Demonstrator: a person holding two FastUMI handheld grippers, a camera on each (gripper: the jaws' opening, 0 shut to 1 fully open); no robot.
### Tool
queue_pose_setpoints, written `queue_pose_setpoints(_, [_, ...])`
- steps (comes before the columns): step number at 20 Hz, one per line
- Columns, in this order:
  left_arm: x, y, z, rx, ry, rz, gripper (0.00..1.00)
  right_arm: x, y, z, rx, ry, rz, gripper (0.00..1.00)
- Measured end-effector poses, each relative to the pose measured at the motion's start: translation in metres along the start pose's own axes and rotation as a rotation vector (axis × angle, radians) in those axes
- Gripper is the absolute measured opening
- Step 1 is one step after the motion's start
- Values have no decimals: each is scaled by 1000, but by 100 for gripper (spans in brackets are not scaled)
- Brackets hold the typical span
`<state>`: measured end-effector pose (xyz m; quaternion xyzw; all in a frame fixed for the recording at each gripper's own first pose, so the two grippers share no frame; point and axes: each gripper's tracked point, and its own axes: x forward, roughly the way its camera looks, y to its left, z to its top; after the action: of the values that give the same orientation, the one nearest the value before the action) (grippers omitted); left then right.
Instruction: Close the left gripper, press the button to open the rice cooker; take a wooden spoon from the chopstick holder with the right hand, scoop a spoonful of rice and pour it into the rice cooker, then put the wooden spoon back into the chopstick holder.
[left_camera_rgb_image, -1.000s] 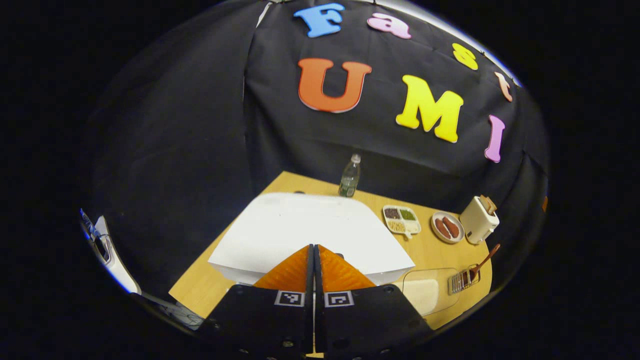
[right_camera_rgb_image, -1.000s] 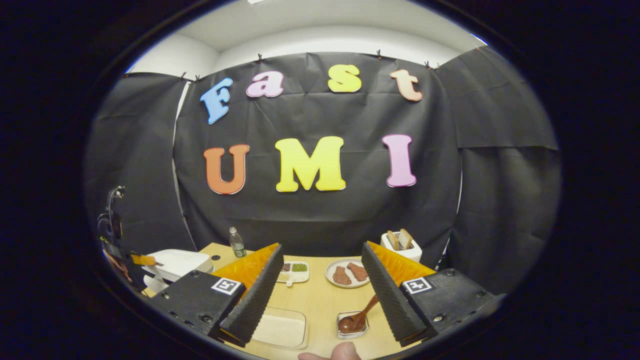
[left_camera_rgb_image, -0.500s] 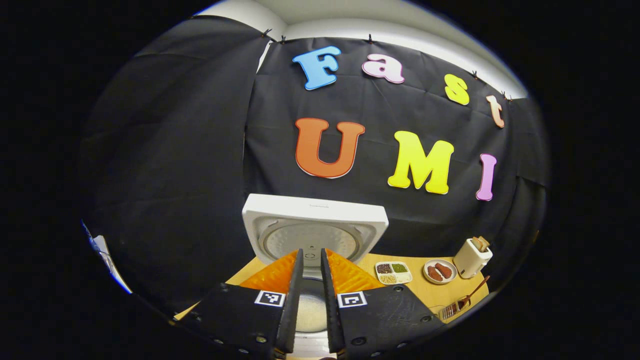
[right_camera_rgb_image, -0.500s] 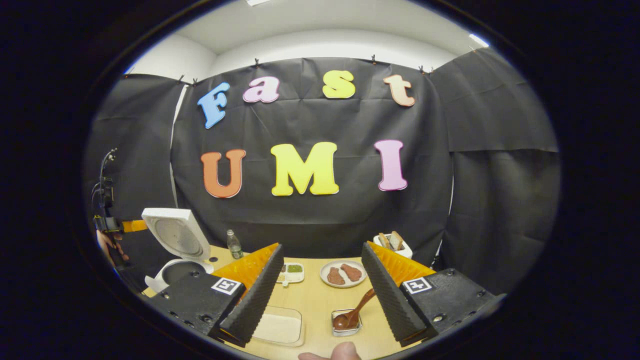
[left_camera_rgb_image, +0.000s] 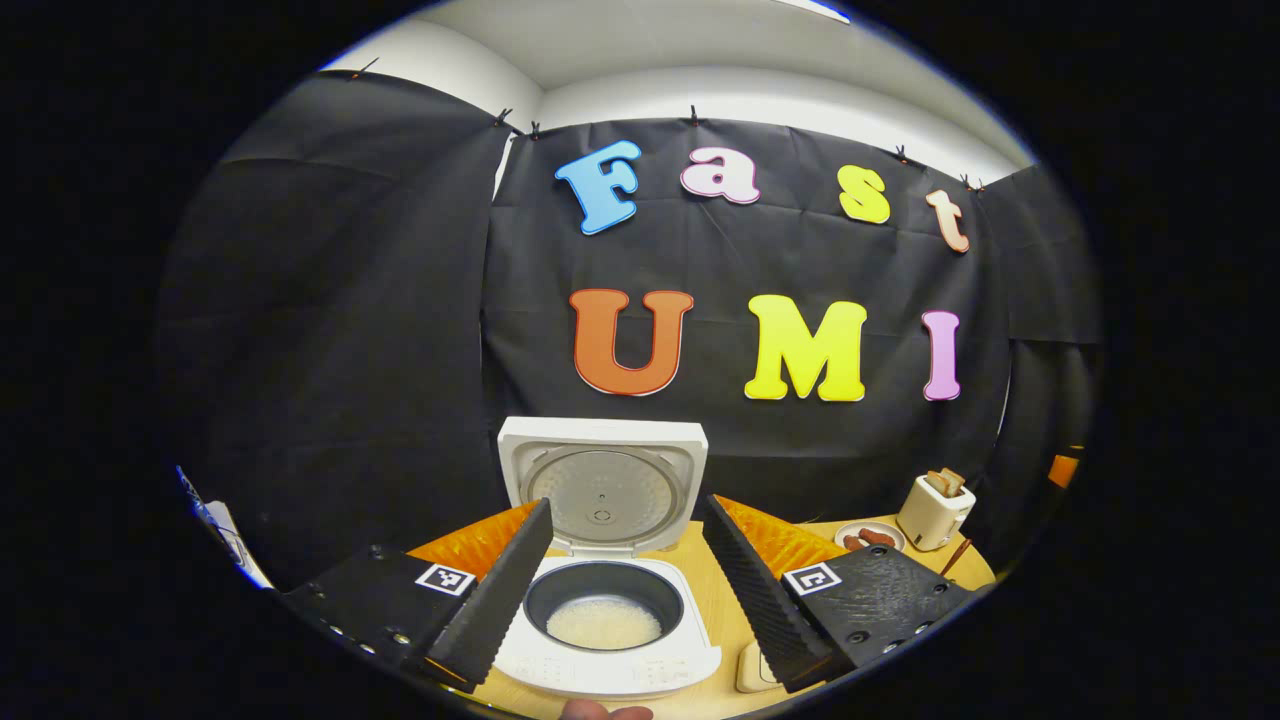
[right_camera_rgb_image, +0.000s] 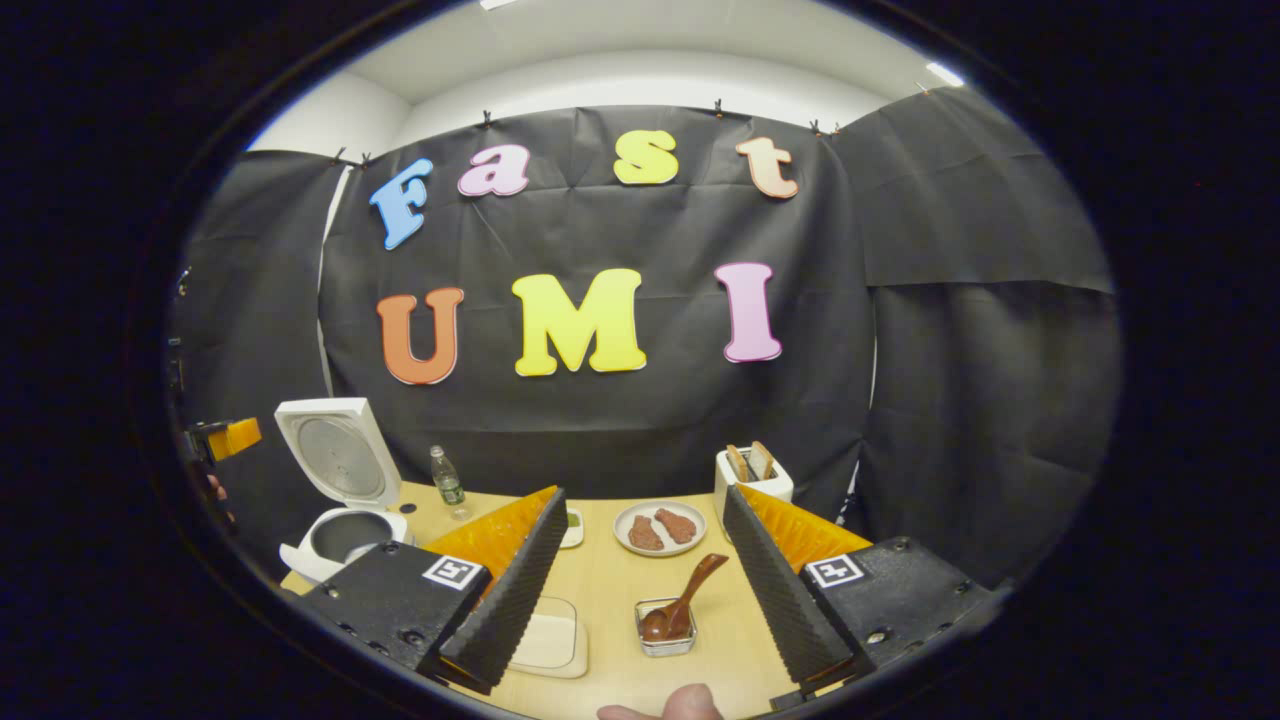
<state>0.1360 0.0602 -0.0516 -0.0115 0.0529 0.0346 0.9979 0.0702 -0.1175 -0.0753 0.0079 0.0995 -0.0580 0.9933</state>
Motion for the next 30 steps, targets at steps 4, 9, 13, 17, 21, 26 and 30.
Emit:
queue_pose_setpoints(4, [-24,-16,-6,-42,13,-20,95,1,-15,-14,6,28,-2,100])
queue_pose_setpoints(9, [-47,-28,-15,-51,22,-35,95,24,-36,-51,23,109,9,100])
queue_pose_setpoints(13, [-52,-36,-28,-58,66,-19,94,56,-40,-92,46,186,45,100])
queue_pose_setpoints(17, [-53,-49,-32,-61,77,-9,94,90,-41,-138,108,288,78,100])
queue_pose_setpoints(21, [-48,-57,-33,-45,100,6,94,121,-44,-182,197,386,72,96])
queue_pose_setpoints(26, [-38,-64,-38,-23,120,24,94,162,-56,-218,247,457,72,90])
queue_pose_setpoints(30, [-27,-69,-42,-20,149,37,94,189,-56,-238,260,501,96,84])
